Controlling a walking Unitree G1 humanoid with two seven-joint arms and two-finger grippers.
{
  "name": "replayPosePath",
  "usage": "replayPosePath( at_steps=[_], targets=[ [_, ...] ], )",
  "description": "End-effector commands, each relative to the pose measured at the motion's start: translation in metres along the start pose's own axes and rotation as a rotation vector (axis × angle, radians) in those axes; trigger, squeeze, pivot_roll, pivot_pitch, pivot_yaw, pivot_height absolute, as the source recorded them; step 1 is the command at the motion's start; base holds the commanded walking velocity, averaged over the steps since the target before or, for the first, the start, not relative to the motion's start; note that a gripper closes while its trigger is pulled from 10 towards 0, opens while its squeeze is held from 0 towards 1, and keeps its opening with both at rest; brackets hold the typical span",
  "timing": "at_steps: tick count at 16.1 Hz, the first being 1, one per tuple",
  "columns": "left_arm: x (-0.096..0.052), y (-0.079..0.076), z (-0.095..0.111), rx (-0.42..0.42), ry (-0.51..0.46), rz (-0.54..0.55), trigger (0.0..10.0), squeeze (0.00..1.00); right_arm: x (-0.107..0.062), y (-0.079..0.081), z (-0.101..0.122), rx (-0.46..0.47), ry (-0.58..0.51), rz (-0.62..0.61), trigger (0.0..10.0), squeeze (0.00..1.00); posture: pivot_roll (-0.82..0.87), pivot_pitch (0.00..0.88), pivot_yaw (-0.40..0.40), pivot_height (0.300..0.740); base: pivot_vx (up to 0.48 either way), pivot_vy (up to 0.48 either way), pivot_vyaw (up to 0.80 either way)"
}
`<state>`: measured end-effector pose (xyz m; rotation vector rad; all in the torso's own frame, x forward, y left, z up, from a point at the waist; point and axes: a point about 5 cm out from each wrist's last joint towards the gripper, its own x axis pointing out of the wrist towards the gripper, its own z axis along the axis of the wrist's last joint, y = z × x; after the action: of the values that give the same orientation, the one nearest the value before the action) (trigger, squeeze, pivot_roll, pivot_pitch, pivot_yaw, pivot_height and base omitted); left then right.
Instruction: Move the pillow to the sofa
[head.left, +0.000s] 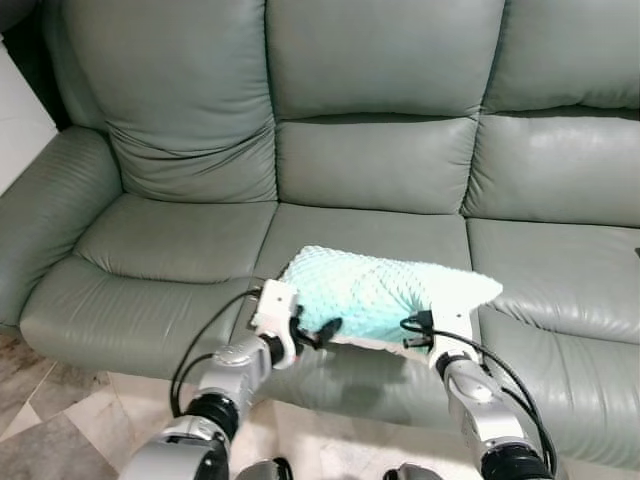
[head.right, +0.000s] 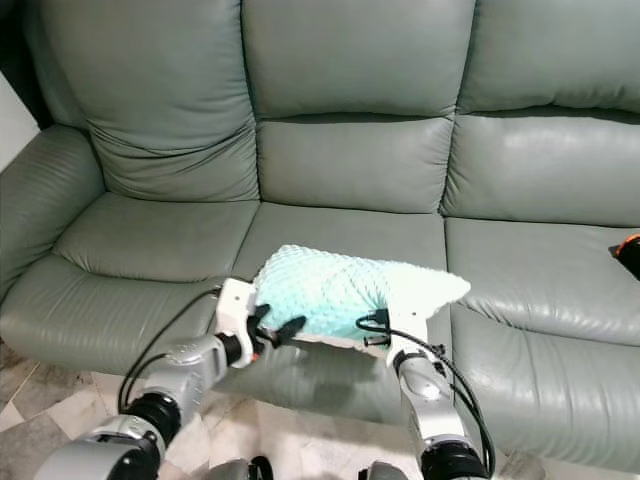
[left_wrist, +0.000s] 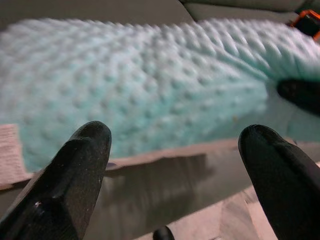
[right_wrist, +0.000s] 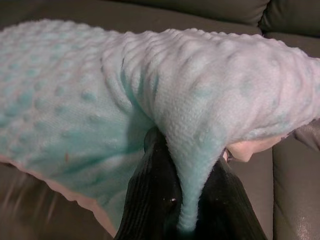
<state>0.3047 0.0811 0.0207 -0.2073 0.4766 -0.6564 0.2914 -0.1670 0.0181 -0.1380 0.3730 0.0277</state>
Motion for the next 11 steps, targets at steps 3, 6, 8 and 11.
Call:
replayPosePath(
  at_steps=[3,6,8,11],
  targets=[
    [-0.006,0.007,-0.006,0.026,0.029,0.031,10.0,0.0,-0.003,-0.001,0.0,-0.021,0.014,-0.026,10.0,0.0,-0.13,0.109,0.12,0.74,0.0,0.0,0.0],
    [-0.006,0.007,-0.006,0.027,0.03,0.029,10.0,0.0,-0.005,-0.006,0.001,-0.028,0.003,-0.05,10.0,1.0,-0.13,0.104,0.118,0.74,0.0,0.0,0.0],
    [-0.006,0.008,-0.005,0.031,0.029,0.034,10.0,0.0,-0.003,-0.005,-0.011,-0.079,0.117,-0.016,10.0,1.0,-0.14,0.1,0.118,0.74,0.0,0.0,0.0],
    [-0.007,0.01,-0.004,0.037,0.03,0.041,10.0,0.0,-0.009,-0.003,-0.028,-0.094,0.21,0.013,0.0,0.0,-0.13,0.097,0.115,0.74,0.0,0.0,0.0]
  ],
)
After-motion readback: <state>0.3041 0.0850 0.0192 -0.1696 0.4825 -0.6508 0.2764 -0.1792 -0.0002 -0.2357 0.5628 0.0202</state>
